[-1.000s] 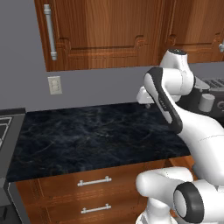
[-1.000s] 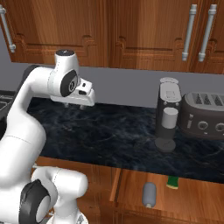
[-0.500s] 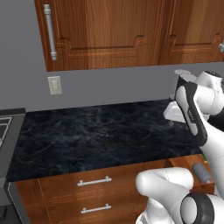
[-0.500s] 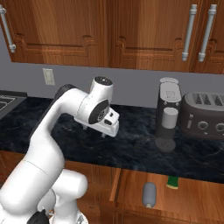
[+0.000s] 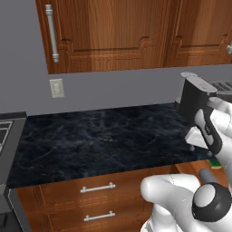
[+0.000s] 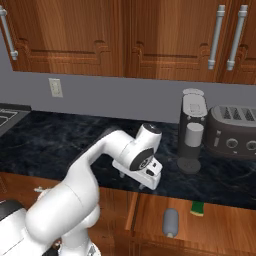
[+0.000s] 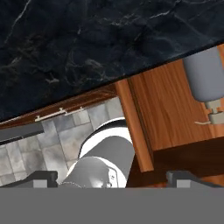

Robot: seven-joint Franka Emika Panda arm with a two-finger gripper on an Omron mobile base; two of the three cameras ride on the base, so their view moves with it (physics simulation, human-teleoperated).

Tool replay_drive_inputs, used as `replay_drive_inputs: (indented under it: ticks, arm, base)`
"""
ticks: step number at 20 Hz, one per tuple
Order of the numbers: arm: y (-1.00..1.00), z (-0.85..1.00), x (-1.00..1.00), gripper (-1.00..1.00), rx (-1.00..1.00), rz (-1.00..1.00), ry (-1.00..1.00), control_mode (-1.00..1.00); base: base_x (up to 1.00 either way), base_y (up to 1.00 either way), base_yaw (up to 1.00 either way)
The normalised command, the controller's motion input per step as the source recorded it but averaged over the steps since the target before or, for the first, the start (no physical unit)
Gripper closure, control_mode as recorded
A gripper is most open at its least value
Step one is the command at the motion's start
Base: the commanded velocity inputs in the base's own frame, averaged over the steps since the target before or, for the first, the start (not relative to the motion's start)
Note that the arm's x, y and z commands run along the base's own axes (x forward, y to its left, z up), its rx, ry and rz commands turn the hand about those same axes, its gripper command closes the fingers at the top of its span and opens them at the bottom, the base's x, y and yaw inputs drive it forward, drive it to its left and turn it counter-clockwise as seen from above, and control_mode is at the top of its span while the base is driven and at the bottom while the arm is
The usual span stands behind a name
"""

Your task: Restock the sink supplies by placing the sponge and soap dispenser on the counter and next to the sink. Make sure the soap dispenser is upright.

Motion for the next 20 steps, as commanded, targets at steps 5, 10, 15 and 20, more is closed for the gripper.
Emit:
replay_drive_inputs:
  ticks: [5,10,15,20]
  arm:
    - [-0.21,-0.86,0.0,-1.0,0.0,0.11,0.01,-1.0]
    - [-0.43,-0.7,-0.02,-1.0,0.0,0.09,0.0,-1.0]
    - [-0.29,-0.13,0.0,-1.0,0.0,0.0,0.03,-1.0]
    - [-0.16,-0.41,0.0,-1.0,0.0,0.0,0.01,-1.0]
  base:
    - [0.0,0.0,0.0]
    - [0.0,0.0,0.0]
    - [0.0,0.0,0.0]
    - [0.0,0.0,0.0]
